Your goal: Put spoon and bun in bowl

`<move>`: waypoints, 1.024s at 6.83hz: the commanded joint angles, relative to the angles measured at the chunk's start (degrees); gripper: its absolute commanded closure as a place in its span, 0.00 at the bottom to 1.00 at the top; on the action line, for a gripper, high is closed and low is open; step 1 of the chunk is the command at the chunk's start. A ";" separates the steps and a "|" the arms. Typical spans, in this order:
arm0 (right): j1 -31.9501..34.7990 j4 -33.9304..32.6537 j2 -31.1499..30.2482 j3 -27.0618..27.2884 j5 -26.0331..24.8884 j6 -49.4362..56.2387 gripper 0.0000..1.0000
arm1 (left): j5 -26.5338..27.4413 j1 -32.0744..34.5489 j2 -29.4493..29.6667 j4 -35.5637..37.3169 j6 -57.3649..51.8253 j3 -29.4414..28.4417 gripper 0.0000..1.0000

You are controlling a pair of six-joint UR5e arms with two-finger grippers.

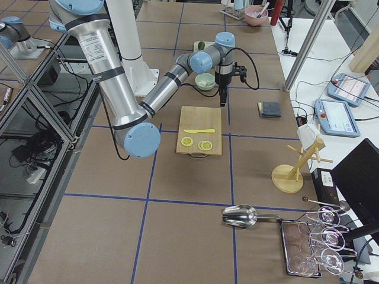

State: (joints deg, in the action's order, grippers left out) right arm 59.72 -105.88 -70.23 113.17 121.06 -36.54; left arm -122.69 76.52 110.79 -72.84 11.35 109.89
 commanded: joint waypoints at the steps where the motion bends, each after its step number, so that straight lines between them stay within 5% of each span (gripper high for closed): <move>1: 10.11 -0.03 -8.57 -0.41 2.87 16.61 0.00 | -3.08 9.31 -8.98 -0.72 -15.42 -1.59 0.00; 4: 25.56 -0.03 -14.49 -10.38 12.75 39.53 0.00 | -5.45 11.55 -10.85 -0.98 -19.70 -6.09 0.00; 7: 27.90 0.41 -16.76 -12.28 13.76 42.95 0.00 | -5.63 11.90 -14.89 -2.82 -19.61 -9.14 0.00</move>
State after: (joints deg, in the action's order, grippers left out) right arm 87.13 -105.75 -85.45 101.17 134.43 5.44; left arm -128.26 88.20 97.57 -74.48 -8.28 102.50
